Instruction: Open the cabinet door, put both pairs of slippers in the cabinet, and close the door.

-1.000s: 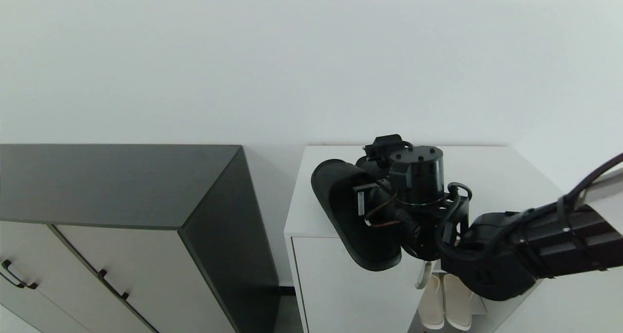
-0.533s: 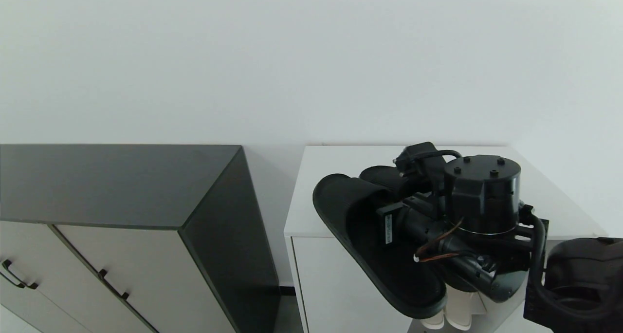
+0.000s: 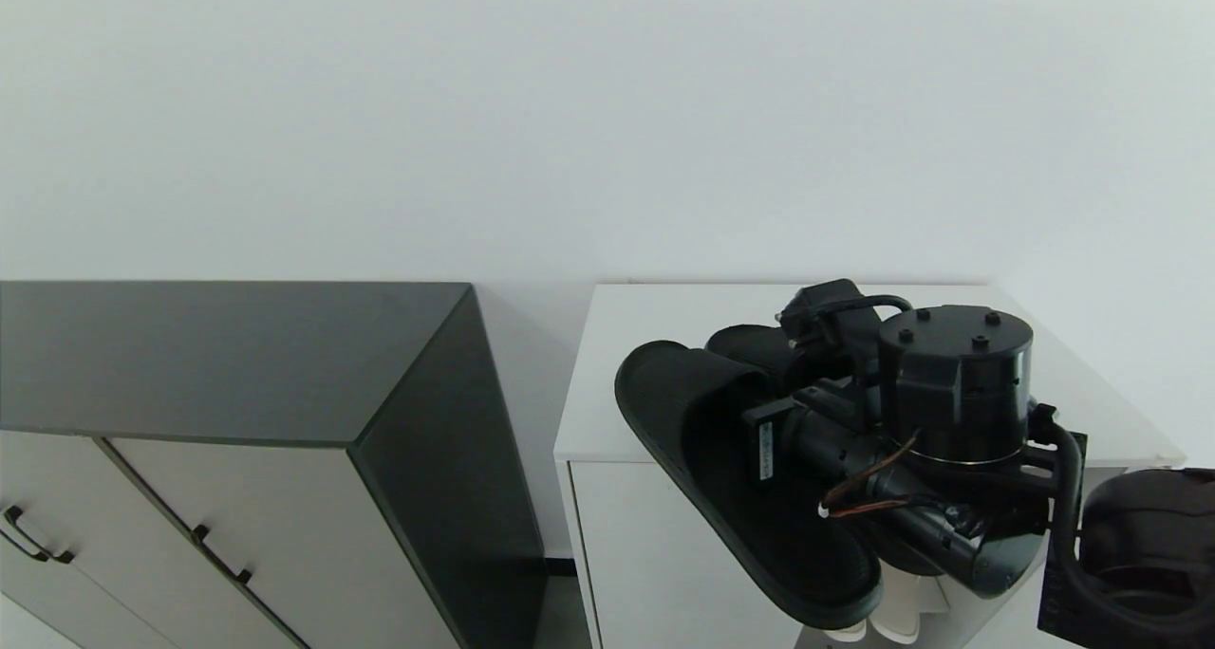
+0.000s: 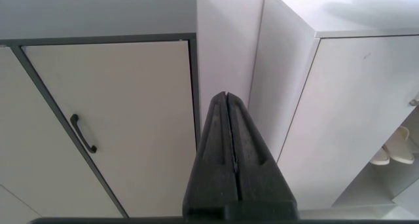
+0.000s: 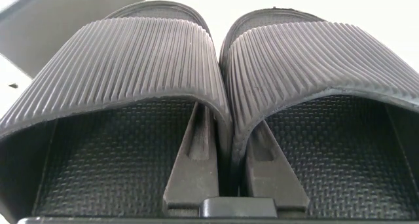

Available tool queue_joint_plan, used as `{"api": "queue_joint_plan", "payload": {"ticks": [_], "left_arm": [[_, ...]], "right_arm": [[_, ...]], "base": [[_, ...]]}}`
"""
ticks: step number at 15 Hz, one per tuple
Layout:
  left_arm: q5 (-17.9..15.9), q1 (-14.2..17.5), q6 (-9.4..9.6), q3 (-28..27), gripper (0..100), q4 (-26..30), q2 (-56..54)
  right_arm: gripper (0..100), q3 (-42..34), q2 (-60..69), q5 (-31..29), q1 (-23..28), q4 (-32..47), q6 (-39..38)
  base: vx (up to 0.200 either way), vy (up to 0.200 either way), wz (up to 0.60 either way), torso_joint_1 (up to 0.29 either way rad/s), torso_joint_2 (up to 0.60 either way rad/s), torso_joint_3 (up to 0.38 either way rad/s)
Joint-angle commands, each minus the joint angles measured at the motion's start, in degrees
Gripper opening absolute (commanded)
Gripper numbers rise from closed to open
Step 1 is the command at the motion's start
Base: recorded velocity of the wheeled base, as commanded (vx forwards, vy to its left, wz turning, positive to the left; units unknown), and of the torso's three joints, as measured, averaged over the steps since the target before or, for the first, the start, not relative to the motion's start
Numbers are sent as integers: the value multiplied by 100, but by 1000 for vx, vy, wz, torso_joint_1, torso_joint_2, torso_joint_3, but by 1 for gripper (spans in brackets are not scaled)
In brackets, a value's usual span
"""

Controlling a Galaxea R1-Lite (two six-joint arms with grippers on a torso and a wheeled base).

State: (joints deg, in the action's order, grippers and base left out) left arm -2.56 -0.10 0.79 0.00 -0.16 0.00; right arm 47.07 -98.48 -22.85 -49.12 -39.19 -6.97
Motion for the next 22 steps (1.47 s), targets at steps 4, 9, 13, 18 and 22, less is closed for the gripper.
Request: {"api": "queue_joint_plan", "payload": {"ticks": [4, 9, 13, 18, 22], "left_arm": [[1, 1, 0, 0, 0, -2, 0], [1, 1, 0, 0, 0, -2, 0], [1, -8, 0, 0, 0, -2, 0], [1, 1, 0, 0, 0, -2, 0], [-8, 1, 0, 0, 0, -2, 0]], "right_arm": [[0, -13, -67, -1, -10, -1, 3], [0, -13, -110, -1, -1, -1, 3], [0, -40, -146, -1, -1, -1, -6], [0, -40, -216, -1, -1, -9, -6], [0, -49, -225, -1, -1, -9, -6]], "base": [[-200, 0, 0, 6, 2, 5], [-200, 0, 0, -2, 3, 5], [-150, 0, 0, 2, 2, 2], [0, 0, 0, 0, 0, 0], [0, 0, 0, 0, 0, 0]]}}
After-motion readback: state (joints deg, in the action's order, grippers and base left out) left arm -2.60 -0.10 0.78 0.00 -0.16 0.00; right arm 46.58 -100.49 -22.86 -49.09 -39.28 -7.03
